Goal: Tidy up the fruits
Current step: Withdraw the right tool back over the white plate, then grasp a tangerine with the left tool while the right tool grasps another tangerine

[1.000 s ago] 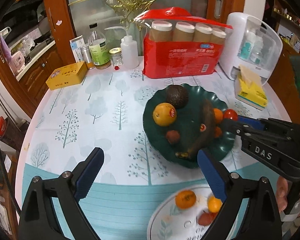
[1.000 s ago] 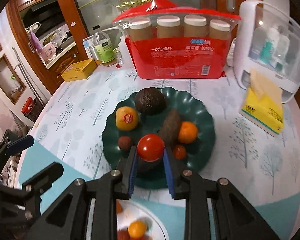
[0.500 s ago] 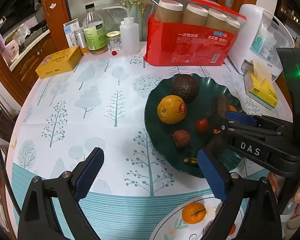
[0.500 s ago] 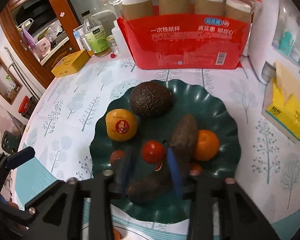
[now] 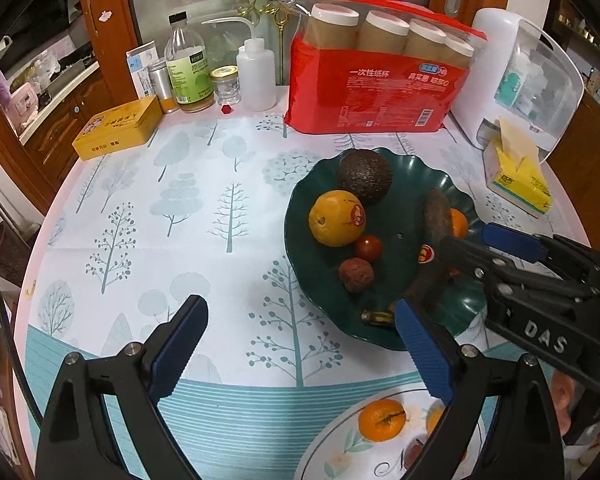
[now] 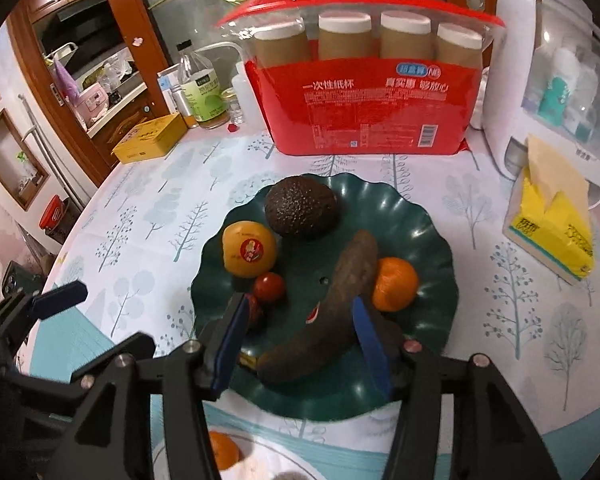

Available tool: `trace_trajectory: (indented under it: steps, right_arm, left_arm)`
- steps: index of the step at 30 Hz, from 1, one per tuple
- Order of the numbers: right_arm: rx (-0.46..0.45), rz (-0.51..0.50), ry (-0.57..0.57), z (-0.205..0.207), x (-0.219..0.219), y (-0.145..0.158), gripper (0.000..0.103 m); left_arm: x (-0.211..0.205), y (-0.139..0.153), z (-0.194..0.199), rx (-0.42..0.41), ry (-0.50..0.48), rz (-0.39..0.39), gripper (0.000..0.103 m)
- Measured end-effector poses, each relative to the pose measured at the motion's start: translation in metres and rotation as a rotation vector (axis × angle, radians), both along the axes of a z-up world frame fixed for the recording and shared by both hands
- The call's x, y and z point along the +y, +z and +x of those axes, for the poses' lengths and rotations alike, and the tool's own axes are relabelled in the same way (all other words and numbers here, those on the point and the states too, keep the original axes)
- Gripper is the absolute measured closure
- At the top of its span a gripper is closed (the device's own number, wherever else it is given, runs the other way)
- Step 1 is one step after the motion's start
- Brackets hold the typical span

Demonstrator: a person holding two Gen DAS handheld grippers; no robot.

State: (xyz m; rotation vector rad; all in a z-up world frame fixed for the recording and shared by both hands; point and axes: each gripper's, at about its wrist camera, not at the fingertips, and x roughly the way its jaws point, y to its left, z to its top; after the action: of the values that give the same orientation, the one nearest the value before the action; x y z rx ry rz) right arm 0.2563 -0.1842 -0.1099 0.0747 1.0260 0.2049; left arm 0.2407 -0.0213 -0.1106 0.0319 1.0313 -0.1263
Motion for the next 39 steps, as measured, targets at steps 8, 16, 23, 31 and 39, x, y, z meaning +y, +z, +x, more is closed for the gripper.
trace_trajectory:
  steps: [8, 16, 23, 31, 39]
  right_arm:
    - [-0.032, 0.003, 0.002, -0.046, -0.011, 0.016, 0.048]
    - [-0.022, -0.011, 0.017, -0.094, -0.020, 0.010, 0.048]
    - [0.030, 0.009, 0.012, -0.118, -0.031, -0.012, 0.048]
    - [0.085, 0.019, 0.022, -0.130, -0.035, -0.038, 0.048]
    - [0.126, 0.036, 0.063, -0.130, -0.030, -0.057, 0.048]
  left_arm:
    - [-0.006, 0.004, -0.028, 0.000, -0.011, -0.011, 0.009]
    - [-0.021, -0.003, -0.059, 0.008, -0.049, -0.009, 0.009]
    - [-0.031, -0.025, -0.075, 0.050, -0.076, -0.024, 0.009]
    - [-0.036, -0.049, -0.079, 0.090, -0.100, -0.029, 0.009]
    - [-0.036, -0.067, -0.074, 0.125, -0.125, -0.076, 0.010]
